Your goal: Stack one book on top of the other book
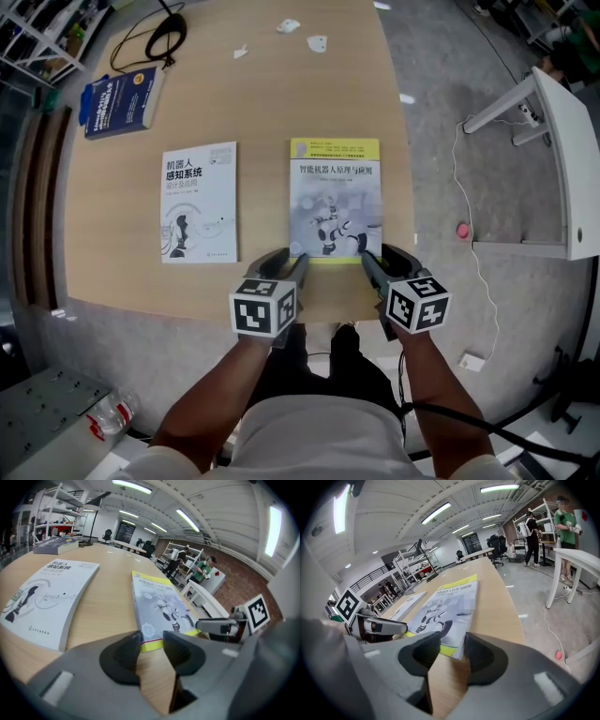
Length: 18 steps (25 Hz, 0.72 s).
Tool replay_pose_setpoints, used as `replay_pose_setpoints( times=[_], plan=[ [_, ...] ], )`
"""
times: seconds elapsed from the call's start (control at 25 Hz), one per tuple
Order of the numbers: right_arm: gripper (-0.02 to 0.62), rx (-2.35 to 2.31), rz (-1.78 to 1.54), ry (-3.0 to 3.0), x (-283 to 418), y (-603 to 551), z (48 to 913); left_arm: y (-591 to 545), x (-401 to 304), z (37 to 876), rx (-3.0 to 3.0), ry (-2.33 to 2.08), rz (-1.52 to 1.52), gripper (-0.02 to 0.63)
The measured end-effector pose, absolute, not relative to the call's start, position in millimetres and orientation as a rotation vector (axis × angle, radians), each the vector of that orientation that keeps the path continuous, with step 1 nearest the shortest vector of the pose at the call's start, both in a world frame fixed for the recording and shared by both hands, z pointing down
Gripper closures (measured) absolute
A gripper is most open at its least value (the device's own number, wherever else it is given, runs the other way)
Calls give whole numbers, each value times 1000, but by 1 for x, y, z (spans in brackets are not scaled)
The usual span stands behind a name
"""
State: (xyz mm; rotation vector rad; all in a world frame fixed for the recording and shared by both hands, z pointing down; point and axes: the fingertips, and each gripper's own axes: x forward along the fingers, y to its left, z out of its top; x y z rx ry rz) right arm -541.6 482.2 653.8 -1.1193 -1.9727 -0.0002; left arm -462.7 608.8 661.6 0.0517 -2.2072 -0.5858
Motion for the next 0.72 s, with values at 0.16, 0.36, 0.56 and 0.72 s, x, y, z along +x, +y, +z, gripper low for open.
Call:
replay_pose_setpoints(
  times=[0.16,0.36,0.56,0.72],
  plan=[
    [436,-1146,-67,-1965,-537,484,657,612,-462,667,66,-2193,-596,457],
    [434,-1141,-104,-1992,-532,485,658,615,-459,667,61,-2197,-601,457],
    [436,-1137,-115,-1993,-520,484,657,613,-446,667,82,-2193,-578,459],
    [436,-1119,-102,-1995,-503,479,658,608,-428,668,97,-2187,-583,457]
  ],
)
